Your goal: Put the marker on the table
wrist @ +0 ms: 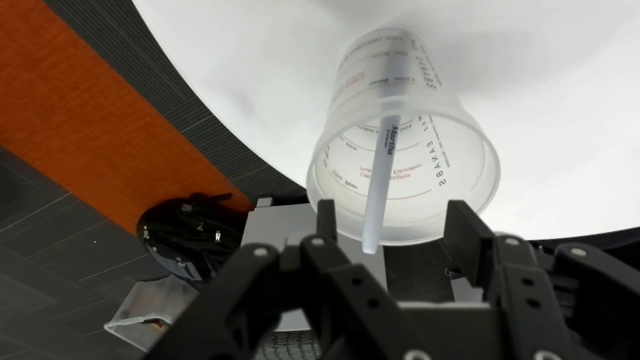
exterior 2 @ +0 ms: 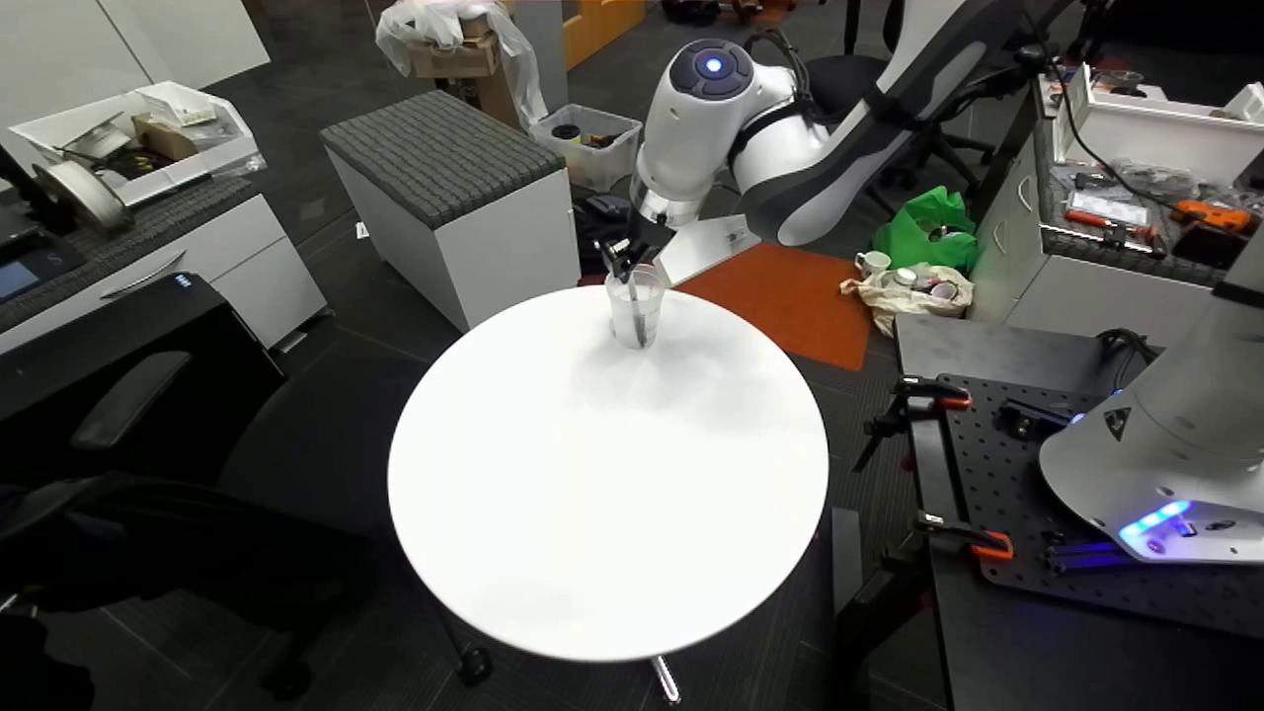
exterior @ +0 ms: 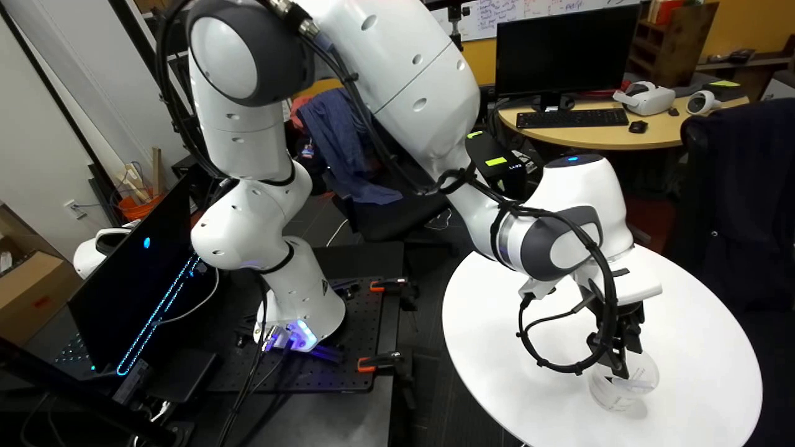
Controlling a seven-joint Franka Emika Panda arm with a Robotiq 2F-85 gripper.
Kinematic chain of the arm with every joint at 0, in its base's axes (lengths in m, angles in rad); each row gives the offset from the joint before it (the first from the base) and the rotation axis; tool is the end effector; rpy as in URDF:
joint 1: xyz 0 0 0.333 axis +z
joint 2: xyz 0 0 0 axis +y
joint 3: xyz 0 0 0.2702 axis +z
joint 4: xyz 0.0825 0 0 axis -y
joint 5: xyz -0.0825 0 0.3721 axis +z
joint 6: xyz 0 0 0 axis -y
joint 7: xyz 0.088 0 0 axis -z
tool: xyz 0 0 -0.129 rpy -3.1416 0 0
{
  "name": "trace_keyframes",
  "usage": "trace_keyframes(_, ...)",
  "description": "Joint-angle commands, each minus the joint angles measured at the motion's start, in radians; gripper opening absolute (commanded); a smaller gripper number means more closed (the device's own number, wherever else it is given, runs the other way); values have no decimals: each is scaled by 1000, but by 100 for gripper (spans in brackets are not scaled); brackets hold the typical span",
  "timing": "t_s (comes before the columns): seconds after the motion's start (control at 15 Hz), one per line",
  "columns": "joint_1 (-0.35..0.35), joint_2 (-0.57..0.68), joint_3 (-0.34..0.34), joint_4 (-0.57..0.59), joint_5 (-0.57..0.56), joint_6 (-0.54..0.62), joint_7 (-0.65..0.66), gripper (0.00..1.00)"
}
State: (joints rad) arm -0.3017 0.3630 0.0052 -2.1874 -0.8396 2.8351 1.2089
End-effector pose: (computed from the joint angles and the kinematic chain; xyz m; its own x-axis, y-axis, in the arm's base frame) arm 0.5427 -0.1307 0.1860 0.6792 -0.5989 0.4243 -0.6772 -0.7343 0.0477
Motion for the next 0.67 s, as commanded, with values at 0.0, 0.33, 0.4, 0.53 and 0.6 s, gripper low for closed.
trace_keyframes(0.0,-8,21,17,39,42,-46,-45,60)
trace_keyframes(0.33,-12,51,20,68,68,-66,-56,59)
trace_keyframes(0.4,86,53,-79,64,151,-46,-110,59)
trace_keyframes(0.53,121,63,-116,73,224,-50,-172,58)
trace_keyframes(0.6,146,68,-141,79,262,-51,-203,56)
